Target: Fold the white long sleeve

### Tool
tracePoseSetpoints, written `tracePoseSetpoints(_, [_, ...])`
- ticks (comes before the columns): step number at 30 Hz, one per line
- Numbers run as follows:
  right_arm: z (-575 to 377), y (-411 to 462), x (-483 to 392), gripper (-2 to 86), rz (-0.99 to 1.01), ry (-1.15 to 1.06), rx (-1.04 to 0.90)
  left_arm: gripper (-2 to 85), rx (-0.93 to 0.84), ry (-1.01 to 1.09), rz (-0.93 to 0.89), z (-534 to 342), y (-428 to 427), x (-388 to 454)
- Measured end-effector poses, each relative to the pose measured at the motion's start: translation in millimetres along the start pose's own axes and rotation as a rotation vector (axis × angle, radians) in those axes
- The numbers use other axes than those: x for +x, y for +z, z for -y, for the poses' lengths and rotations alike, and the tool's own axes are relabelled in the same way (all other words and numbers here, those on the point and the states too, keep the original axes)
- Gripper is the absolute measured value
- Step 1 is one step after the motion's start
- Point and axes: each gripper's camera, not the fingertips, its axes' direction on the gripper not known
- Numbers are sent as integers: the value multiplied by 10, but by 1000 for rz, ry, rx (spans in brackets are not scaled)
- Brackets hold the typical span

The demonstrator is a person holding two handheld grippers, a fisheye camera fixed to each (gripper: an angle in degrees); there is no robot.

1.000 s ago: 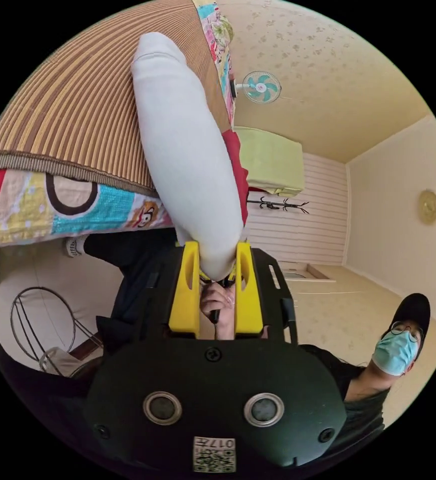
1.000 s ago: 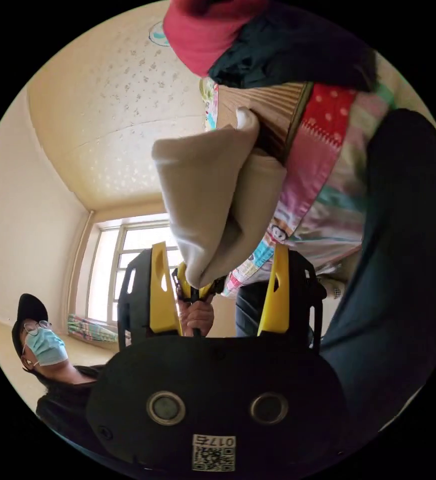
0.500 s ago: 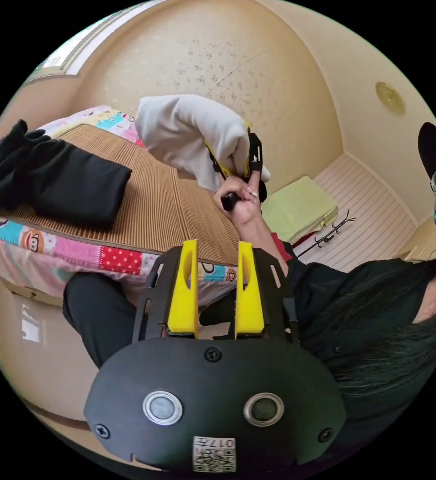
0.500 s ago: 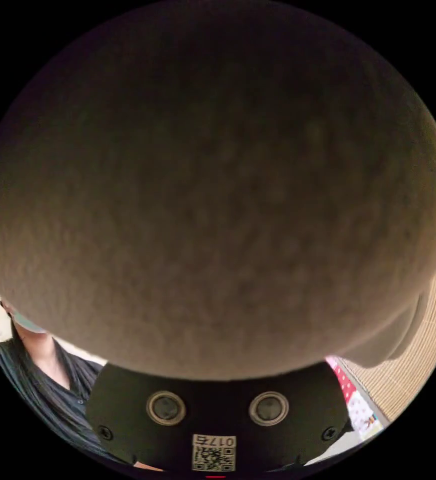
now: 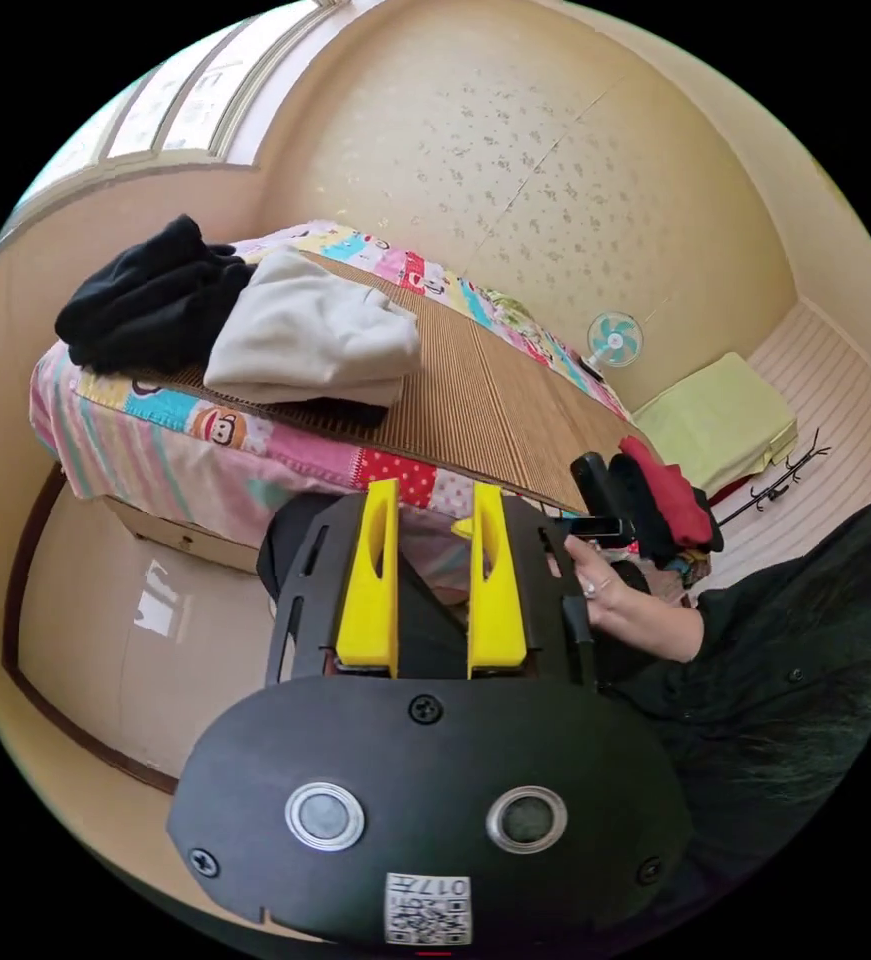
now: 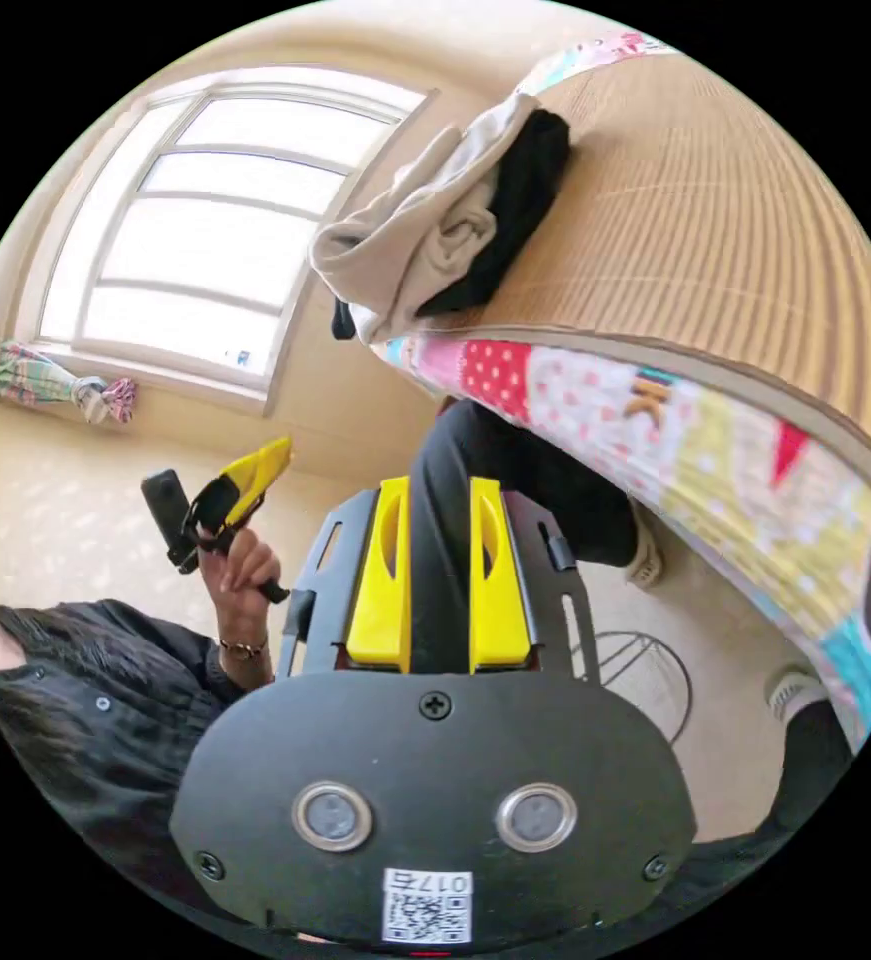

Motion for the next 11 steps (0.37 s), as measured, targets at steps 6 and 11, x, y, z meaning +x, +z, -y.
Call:
tracePoseSetpoints(6, [-924, -2057, 2, 93, -701, 138, 472, 93, -144, 215, -206, 534, 955, 855])
tracePoseSetpoints(11, [-1938, -3400, -227, 98, -1032, 583, 1202, 91, -197, 360, -336, 862, 1455, 1764])
